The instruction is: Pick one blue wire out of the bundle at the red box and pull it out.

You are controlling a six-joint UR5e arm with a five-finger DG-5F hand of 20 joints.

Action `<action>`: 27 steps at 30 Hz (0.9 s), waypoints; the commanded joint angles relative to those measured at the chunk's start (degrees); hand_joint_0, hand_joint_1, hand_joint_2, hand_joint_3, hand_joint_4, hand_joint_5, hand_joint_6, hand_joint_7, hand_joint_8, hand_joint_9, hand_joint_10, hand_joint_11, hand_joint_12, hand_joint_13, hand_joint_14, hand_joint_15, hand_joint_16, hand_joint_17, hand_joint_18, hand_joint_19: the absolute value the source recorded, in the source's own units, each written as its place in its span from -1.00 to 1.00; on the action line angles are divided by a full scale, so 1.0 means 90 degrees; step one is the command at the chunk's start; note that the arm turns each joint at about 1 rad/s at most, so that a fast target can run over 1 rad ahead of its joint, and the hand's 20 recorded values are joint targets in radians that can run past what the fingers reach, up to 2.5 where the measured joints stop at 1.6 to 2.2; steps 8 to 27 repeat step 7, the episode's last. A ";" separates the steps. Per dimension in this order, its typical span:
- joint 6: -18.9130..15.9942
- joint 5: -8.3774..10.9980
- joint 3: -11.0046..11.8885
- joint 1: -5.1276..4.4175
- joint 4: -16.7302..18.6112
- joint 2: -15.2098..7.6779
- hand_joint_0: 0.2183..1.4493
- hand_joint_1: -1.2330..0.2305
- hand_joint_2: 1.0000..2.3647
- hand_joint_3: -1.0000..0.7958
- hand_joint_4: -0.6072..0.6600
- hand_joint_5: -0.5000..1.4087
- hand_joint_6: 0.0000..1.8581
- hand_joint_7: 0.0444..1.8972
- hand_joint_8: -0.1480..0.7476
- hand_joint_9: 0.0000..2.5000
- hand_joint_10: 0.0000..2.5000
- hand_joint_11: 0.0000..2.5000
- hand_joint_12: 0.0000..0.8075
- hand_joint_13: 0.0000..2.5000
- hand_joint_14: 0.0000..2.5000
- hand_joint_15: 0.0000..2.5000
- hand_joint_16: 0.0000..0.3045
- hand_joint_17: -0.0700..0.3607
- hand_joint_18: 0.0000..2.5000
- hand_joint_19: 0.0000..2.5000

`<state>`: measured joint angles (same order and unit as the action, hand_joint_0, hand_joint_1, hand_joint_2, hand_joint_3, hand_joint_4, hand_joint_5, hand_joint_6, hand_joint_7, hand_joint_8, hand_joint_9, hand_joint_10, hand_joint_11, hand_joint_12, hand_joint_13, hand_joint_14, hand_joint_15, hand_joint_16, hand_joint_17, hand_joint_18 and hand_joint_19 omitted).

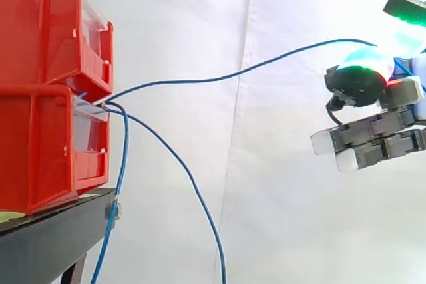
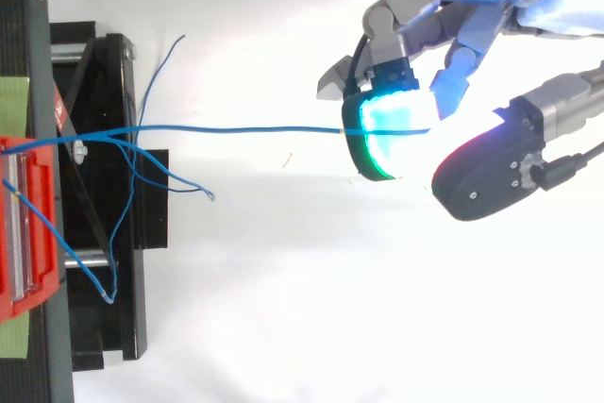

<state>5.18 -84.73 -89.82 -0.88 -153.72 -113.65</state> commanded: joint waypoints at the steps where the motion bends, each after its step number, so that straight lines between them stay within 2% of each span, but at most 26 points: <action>1: 0.0000 0.0000 -0.0001 0.0000 0.0000 0.0000 -0.41 -0.38 -0.97 -0.03 -0.01 -0.51 -0.18 0.26 -0.13 -0.12 -0.98 -0.50 -0.11 -0.62 -0.99 -0.79 -0.65 -0.11 -0.76 -0.77; 27: 0.0000 0.0000 -0.0001 0.0000 0.0000 0.0000 -0.41 -0.38 -0.97 -0.03 -0.01 -0.51 -0.18 0.26 -0.12 -0.12 -0.98 -0.50 -0.10 -0.62 -0.99 -0.79 -0.65 -0.11 -0.76 -0.77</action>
